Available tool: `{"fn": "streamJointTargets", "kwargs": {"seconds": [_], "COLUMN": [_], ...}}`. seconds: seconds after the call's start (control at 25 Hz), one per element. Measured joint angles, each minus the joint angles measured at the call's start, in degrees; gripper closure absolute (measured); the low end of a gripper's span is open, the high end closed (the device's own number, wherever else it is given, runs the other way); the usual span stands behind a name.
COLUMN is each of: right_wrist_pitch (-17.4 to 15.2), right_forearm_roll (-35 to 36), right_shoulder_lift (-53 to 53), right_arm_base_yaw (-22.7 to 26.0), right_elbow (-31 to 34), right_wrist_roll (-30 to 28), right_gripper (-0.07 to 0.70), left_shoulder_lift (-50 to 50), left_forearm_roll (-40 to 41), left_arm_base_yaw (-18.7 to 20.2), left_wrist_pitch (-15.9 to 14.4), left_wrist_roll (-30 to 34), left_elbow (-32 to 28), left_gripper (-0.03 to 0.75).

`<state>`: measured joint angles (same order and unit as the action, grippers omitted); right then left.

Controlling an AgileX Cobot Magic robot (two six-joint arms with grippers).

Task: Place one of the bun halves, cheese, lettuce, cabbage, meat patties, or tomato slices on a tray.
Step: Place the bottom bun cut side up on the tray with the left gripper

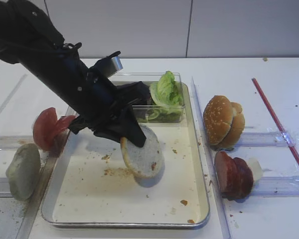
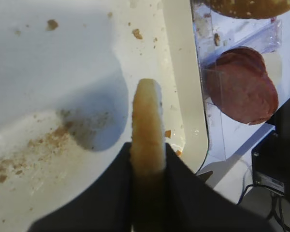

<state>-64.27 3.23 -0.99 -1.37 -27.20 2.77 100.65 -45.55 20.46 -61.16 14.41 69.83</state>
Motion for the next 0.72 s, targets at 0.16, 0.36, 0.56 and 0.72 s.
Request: {"fn": "streamJointTargets", "kwargs": {"seconds": [0.16,0.36,0.56,0.72], "right_wrist_pitch": [0.0,0.0,0.0,0.0], "right_forearm_roll": [0.0,0.0,0.0,0.0], "right_shoulder_lift": [0.0,0.0,0.0,0.0], "right_arm_base_yaw": [0.0,0.0,0.0,0.0], "right_elbow": [0.0,0.0,0.0,0.0], "right_wrist_roll": [0.0,0.0,0.0,0.0], "right_gripper": [0.101,0.101,0.101,0.101], "left_shoulder_lift": [1.5,2.3,3.6,3.7], "left_forearm_roll": [-1.9,-1.6,-1.7,-1.7], "left_arm_base_yaw": [-1.4,-2.3,-2.4,-2.4], "left_wrist_pitch": [-1.4,-4.4,-5.6,-6.6], "left_wrist_roll": [3.3,4.5,6.2,7.2], "left_elbow": [0.0,0.0,0.0,0.0], "left_gripper": [0.645,0.645,0.645,0.645]}}
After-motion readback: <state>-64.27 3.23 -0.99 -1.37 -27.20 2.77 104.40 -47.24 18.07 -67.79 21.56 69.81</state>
